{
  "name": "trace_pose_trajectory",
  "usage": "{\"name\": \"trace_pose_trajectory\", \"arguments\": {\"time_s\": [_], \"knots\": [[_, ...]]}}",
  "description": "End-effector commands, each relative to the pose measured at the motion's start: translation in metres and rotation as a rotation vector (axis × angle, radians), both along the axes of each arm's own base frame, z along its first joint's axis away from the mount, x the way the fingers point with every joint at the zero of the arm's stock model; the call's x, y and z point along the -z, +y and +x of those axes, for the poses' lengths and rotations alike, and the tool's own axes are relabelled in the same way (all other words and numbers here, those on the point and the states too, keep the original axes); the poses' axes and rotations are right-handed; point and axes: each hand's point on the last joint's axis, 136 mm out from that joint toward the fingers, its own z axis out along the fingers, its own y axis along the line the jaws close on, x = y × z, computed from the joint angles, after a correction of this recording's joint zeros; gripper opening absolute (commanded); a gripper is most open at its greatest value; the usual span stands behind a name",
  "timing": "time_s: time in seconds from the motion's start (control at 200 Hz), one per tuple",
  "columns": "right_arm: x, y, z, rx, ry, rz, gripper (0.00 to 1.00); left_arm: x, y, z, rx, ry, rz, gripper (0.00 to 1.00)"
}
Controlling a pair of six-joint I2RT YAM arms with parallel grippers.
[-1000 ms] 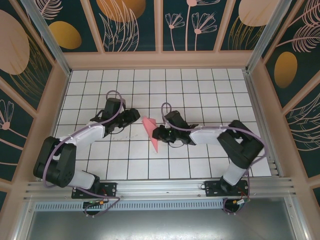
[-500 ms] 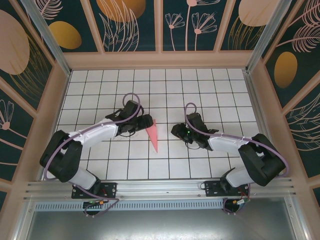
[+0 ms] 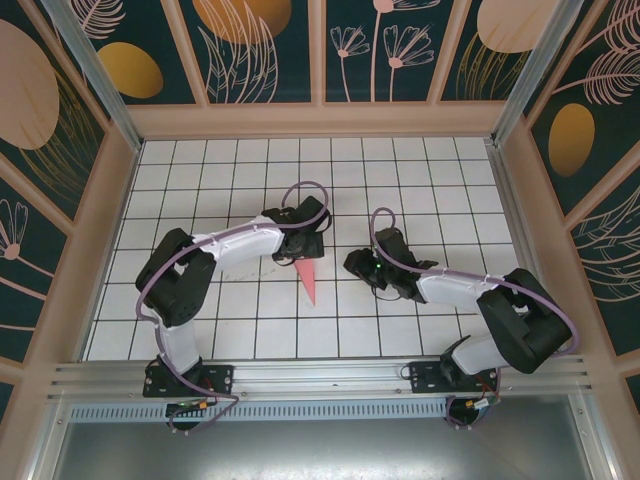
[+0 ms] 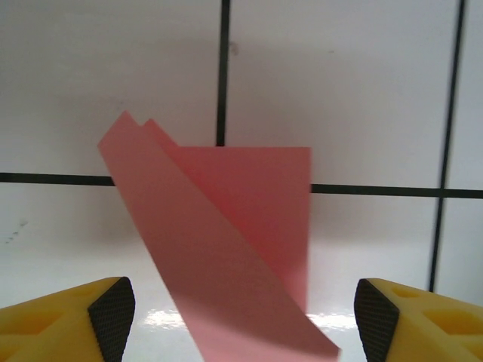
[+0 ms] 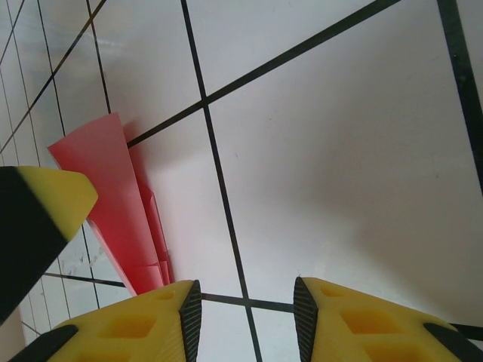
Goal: Fold a paper plane with a square sheet of paper (pick it up from the middle)
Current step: Move a paper plane to the center of the table.
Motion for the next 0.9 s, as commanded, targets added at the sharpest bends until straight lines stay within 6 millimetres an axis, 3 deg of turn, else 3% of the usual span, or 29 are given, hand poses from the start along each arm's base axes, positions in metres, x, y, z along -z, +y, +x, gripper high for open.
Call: {"name": "trace_pose_trajectory", "arguments": {"time_s": [0.0, 0.165, 0.34, 0.641, 0.771, 0.896], "knots": [[-0.008, 0.003, 0.003, 0.003, -0.026, 0.037, 0.4, 0.001, 0.009, -0.002, 0.026, 0.02, 0.086, 0.79], [-0.009, 0.009, 0.003, -0.023, -0.025, 0.055, 0.41, 0.001, 0.011, -0.001, 0.045, 0.018, 0.109, 0.76], [-0.007, 0.019, 0.003, -0.056, -0.019, 0.066, 0.41, -0.012, 0.017, -0.001, 0.041, -0.019, 0.109, 0.68], [-0.01, 0.058, 0.003, -0.179, -0.025, 0.126, 0.42, -0.013, 0.036, -0.013, 0.026, -0.047, 0.129, 0.42], [-0.01, 0.073, 0.002, -0.222, -0.022, 0.149, 0.43, -0.017, 0.046, -0.017, 0.011, -0.075, 0.137, 0.4], [-0.007, 0.085, 0.001, -0.264, -0.012, 0.154, 0.43, -0.025, 0.044, -0.017, 0.014, -0.1, 0.102, 0.37]]}}
